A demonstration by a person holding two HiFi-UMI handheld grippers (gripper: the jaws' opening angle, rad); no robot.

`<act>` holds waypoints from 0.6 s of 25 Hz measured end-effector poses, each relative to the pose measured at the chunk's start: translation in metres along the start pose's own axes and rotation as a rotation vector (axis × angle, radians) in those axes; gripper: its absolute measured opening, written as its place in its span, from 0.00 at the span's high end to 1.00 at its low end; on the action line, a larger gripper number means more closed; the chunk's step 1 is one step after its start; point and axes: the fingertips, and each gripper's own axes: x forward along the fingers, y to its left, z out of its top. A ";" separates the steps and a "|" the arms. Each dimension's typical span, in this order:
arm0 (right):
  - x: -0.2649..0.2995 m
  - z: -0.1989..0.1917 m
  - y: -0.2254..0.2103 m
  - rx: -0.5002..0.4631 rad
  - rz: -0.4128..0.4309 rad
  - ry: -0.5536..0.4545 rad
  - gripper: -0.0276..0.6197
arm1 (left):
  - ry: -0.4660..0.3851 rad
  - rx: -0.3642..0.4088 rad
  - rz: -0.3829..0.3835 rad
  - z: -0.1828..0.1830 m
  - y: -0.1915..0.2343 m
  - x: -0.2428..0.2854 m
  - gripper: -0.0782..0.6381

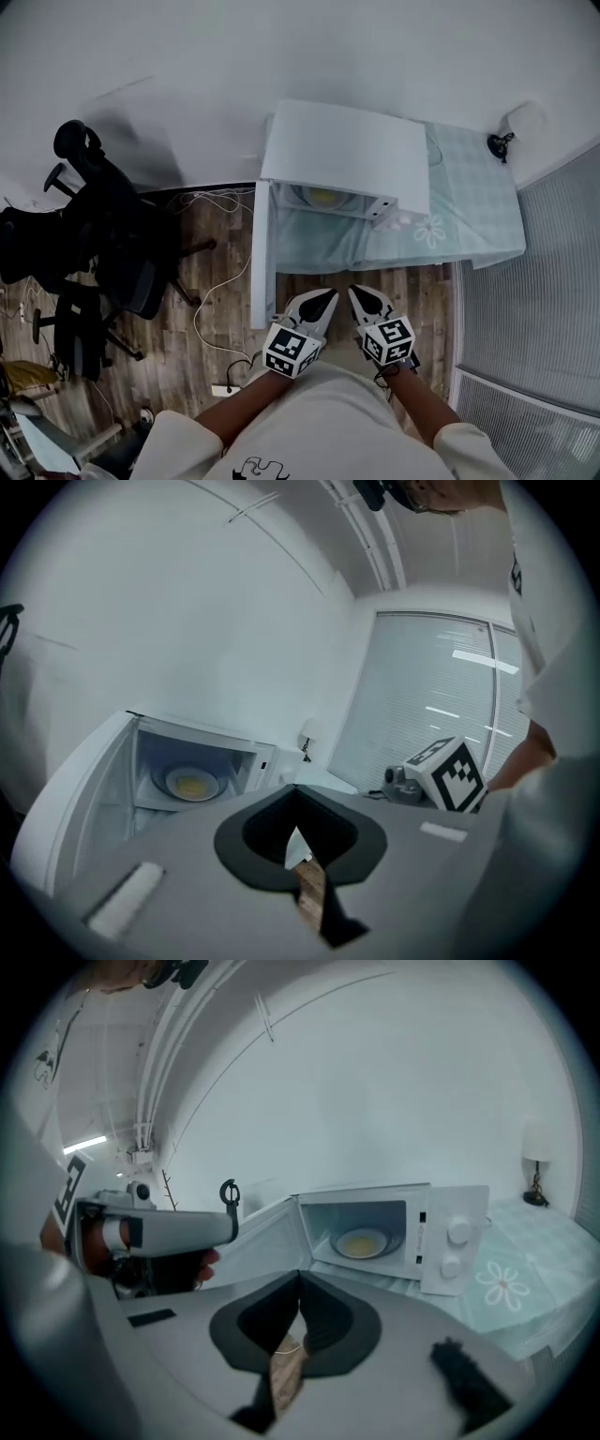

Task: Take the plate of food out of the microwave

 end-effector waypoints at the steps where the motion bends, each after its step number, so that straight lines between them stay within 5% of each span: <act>1: 0.008 0.007 -0.008 0.006 -0.013 -0.003 0.94 | 0.010 -0.002 -0.010 0.001 0.007 0.006 0.89; 10: 0.061 0.022 -0.063 0.025 0.017 0.049 0.94 | 0.048 -0.040 0.043 0.015 0.053 0.047 0.89; 13: 0.087 0.014 -0.082 0.126 0.071 0.078 0.93 | 0.037 -0.049 0.089 0.025 0.065 0.048 0.89; 15: 0.111 0.008 -0.098 0.232 0.092 0.092 0.81 | 0.044 -0.049 0.112 0.027 0.073 0.050 0.89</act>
